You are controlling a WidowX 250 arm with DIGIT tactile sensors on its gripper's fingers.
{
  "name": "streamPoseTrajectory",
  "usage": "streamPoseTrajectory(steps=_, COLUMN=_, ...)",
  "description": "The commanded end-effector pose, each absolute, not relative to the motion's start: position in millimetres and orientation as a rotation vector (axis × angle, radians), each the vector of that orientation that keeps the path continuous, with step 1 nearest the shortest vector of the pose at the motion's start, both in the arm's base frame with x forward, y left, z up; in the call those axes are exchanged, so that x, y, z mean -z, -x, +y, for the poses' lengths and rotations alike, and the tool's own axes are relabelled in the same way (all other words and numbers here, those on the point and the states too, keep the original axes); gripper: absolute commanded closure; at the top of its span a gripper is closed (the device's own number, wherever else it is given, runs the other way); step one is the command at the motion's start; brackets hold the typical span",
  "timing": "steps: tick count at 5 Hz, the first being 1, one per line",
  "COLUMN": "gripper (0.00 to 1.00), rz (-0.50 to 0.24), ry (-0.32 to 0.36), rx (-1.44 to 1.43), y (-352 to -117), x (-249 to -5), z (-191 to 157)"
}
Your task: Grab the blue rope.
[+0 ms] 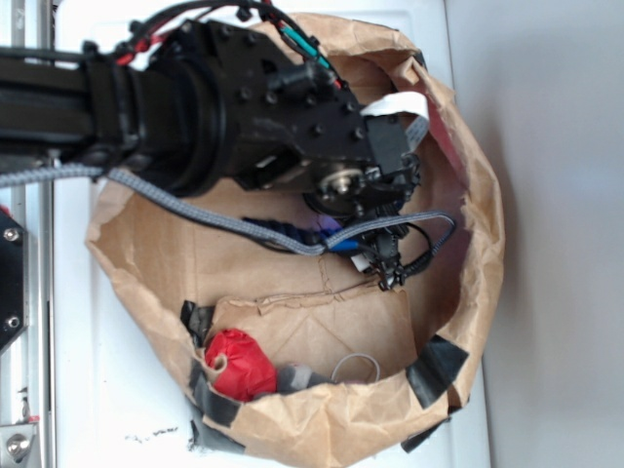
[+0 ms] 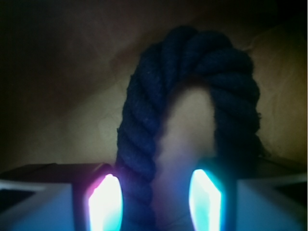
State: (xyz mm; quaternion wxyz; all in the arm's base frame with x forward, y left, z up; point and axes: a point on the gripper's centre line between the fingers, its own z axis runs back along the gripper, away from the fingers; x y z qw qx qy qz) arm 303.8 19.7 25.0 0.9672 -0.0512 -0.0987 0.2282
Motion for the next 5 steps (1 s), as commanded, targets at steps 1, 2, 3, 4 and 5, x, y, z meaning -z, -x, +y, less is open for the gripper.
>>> streamPoseTrajectory(steps=1, gripper=1.00, rz=-0.186, ry=0.108, rx=-0.444, y=-297, x=-19, z=6)
streamPoseTrajectory(steps=2, gripper=1.00, rz=-0.189, ry=0.117, rx=-0.446, y=-297, x=-21, z=5)
streamPoseTrajectory(steps=3, gripper=1.00, rz=-0.225, ry=0.169, rx=-0.461, y=-295, x=-40, z=10)
streamPoseTrajectory(steps=4, gripper=1.00, rz=-0.251, ry=0.197, rx=-0.469, y=-294, x=-48, z=13)
streamPoseTrajectory(steps=5, gripper=1.00, rz=-0.265, ry=0.226, rx=-0.451, y=-287, x=-52, z=16)
